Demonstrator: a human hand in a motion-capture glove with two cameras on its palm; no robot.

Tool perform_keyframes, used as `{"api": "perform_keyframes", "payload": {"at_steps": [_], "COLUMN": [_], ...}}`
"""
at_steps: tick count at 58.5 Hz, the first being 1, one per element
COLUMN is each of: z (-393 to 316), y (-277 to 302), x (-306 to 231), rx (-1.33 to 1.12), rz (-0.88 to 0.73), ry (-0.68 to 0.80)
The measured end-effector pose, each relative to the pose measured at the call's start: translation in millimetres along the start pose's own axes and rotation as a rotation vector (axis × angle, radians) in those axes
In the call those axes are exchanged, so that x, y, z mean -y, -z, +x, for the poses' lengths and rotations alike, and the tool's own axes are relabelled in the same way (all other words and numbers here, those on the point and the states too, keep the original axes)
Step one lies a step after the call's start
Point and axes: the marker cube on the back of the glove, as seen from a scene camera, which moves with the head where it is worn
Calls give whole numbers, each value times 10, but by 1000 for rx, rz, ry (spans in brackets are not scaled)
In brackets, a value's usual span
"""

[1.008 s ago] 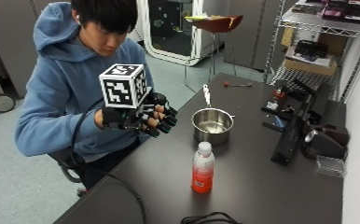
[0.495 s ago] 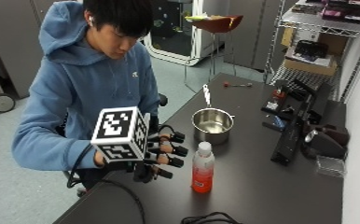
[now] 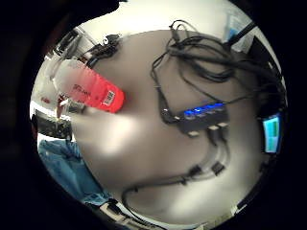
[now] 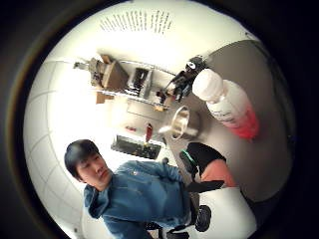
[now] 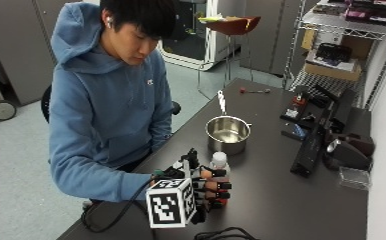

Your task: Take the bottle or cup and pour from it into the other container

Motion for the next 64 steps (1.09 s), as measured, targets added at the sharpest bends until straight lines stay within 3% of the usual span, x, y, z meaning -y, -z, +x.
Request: {"api": "perform_keyframes", "payload": {"at_steps": [8,23,43,64], "z": [65,98,12,-460], "y": [-478,-849,-1109,-1158], "x": [68,223,329,425], "rx": [179,244,331,211], "rz": [2,-20,132,64], "ry": [16,-12,-37,13]}}
